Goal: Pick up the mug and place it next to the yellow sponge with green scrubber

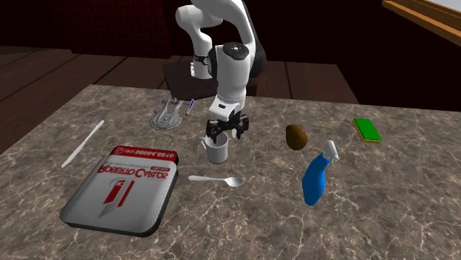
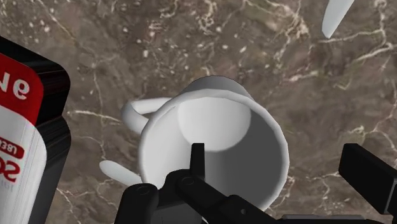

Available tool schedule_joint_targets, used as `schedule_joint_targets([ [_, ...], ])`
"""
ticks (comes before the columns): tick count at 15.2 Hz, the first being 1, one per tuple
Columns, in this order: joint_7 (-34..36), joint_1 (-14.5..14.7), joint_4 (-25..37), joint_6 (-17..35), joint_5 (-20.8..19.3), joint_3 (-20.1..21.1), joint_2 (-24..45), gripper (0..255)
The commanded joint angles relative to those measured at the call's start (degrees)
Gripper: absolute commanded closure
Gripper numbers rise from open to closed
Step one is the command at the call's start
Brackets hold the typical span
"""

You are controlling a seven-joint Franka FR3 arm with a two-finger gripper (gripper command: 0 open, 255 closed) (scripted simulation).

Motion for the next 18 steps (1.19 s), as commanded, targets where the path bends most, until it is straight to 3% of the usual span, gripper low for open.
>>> schedule_joint_targets([
  [1, 0.0, -0.1, -0.2, 0.8, 0.0, 0.0, 0.6, 0],
  [8, 0.0, -0.1, -0.2, 0.8, 0.0, 0.0, 0.6, 0],
  [9, 0.0, -0.1, -0.2, 0.8, 0.0, 0.0, 0.6, 255],
  [18, 0.0, -0.1, -0.2, 0.8, 0.0, 0.0, 0.7, 255],
])
